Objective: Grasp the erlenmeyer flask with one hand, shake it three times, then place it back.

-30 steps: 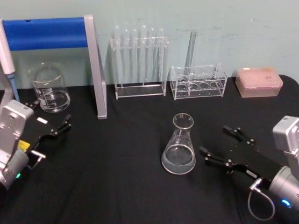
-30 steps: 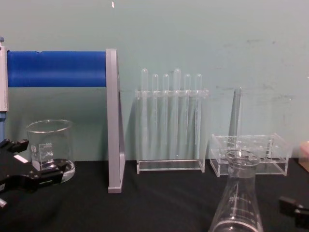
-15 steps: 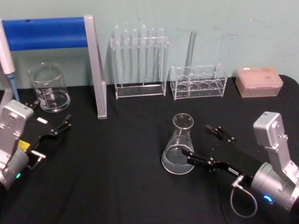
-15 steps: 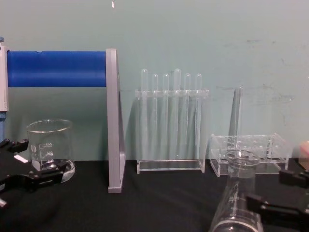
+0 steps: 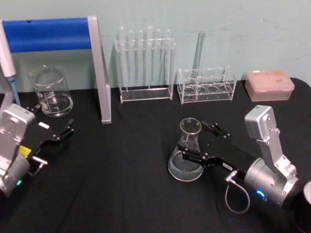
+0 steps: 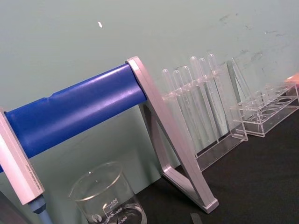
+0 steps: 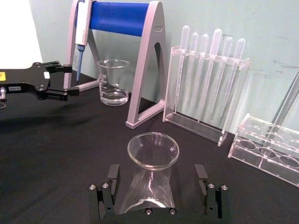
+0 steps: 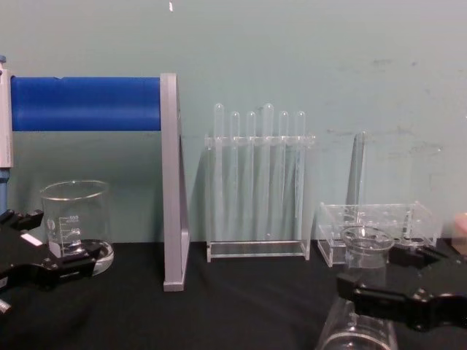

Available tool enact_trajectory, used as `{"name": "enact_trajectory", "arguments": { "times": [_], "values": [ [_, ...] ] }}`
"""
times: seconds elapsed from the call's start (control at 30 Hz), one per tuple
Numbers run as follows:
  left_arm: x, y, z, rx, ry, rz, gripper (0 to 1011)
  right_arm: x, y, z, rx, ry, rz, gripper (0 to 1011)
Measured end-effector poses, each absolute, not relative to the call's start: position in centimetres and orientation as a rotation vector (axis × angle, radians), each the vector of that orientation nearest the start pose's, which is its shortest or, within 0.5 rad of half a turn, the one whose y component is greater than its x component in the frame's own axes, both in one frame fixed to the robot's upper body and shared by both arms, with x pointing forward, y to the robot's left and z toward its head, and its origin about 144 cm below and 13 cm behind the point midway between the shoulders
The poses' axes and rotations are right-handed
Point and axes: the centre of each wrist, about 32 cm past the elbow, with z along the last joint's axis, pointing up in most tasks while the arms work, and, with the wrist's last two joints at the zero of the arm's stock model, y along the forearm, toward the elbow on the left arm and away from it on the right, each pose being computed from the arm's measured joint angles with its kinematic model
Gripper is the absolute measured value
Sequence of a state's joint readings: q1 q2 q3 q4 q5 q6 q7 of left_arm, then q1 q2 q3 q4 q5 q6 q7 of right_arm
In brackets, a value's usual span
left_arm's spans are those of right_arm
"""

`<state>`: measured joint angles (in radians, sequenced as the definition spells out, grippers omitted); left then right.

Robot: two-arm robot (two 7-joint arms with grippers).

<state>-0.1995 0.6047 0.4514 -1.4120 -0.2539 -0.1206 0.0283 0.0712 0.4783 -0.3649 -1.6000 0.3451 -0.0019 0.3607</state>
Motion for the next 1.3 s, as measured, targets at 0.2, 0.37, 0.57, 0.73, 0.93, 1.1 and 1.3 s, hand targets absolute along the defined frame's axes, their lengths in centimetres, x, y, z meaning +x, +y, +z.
{"name": "enact_trajectory", "arguments": {
  "times": [0.2, 0.37, 0.57, 0.73, 0.93, 1.1, 1.3],
  "values": [
    [48.9, 31.0, 114.0, 0.304, -0.285, 1.248, 1001, 46.8, -25.0, 115.2, -0.135, -0.026, -0.875, 1003],
    [48.9, 31.0, 114.0, 0.304, -0.285, 1.248, 1001, 47.2, -24.7, 115.3, -0.125, -0.021, -0.878, 1002],
    [48.9, 31.0, 114.0, 0.304, -0.285, 1.248, 1001, 47.4, -24.5, 115.4, -0.123, -0.02, -0.878, 1003],
    [48.9, 31.0, 114.0, 0.304, -0.285, 1.248, 1001, 47.3, -24.5, 115.4, -0.124, -0.02, -0.878, 1003],
    [48.9, 31.0, 114.0, 0.304, -0.285, 1.248, 1001, 47.3, -24.5, 115.4, -0.125, -0.021, -0.878, 1003],
    [48.9, 31.0, 114.0, 0.304, -0.285, 1.248, 1001, 47.3, -24.5, 115.4, -0.124, -0.021, -0.878, 948],
    [48.9, 31.0, 114.0, 0.304, -0.285, 1.248, 1001, 47.3, -24.5, 115.4, -0.123, -0.021, -0.877, 794]
  ]
}}
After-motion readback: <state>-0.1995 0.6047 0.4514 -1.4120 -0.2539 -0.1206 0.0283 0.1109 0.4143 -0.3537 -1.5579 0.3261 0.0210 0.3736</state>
